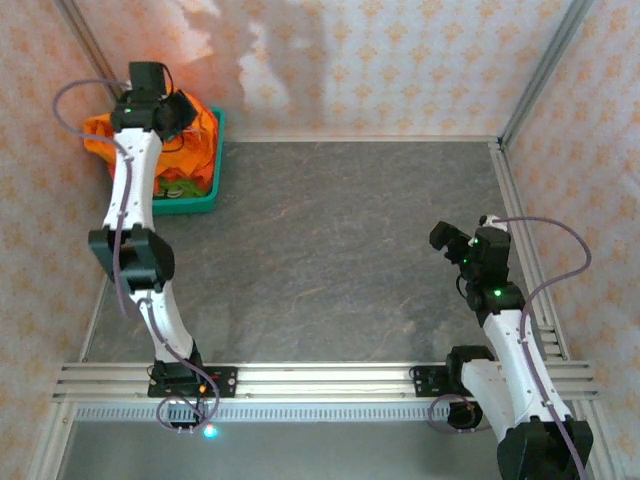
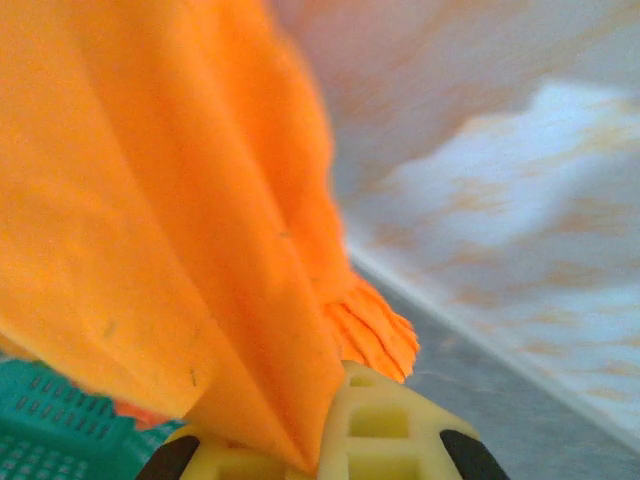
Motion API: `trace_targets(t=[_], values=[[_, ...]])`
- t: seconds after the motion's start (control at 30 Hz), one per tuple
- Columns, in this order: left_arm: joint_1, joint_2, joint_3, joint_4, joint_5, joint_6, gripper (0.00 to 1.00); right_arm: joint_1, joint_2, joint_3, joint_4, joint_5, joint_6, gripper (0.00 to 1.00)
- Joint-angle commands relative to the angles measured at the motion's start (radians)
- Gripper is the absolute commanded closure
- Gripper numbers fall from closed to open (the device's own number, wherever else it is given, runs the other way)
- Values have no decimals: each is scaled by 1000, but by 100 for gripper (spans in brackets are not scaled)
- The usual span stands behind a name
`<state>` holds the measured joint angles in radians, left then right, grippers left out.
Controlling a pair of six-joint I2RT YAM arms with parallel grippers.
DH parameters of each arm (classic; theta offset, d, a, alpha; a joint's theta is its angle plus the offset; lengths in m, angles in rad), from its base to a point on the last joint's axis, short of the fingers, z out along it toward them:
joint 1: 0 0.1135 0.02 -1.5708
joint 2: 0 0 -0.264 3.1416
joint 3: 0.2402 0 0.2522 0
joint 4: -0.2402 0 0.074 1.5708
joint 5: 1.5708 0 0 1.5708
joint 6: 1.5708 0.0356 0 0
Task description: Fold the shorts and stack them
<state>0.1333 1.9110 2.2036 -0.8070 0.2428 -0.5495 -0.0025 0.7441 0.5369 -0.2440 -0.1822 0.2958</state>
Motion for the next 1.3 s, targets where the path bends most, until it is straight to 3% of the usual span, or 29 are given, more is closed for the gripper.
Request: trace_targets(t=[0.0,0.2,0.43,0.5,0.6,0.7,0.77,0.97,1.03,1.13,1.27], values=[[-79,-198,51,111,60,51,100,-1,-9,5,20,-5,7,1],[-265,-325,58,195,54,87,100,0,-4,-14,39,-33,35,1],[-500,-318,49,198,29,118,100,-1,-31,-33,56,-54,17,1],[-548,-305,-5,201,22,151,81,-1,-46,-62,84,-48,31,1],[-585,-307,-133,246,18,187,38,-1,-45,-90,103,-41,56,1],[-594,-352,-280,318,38,203,20,0,-23,-68,19,74,140,1],[-594,-409,-376,355,46,225,14,-14,1,-55,-26,136,188,1],[-595,-667,-783,434,-6,255,4,-90,38,-119,26,18,357,2],[-594,-738,-900,421,-17,246,4,-91,41,-115,78,-73,311,10],[-595,-826,-1062,385,-27,208,4,-88,59,-53,64,-175,231,8],[-597,-920,-1291,391,-40,111,7,-29,101,60,3,-222,132,8]])
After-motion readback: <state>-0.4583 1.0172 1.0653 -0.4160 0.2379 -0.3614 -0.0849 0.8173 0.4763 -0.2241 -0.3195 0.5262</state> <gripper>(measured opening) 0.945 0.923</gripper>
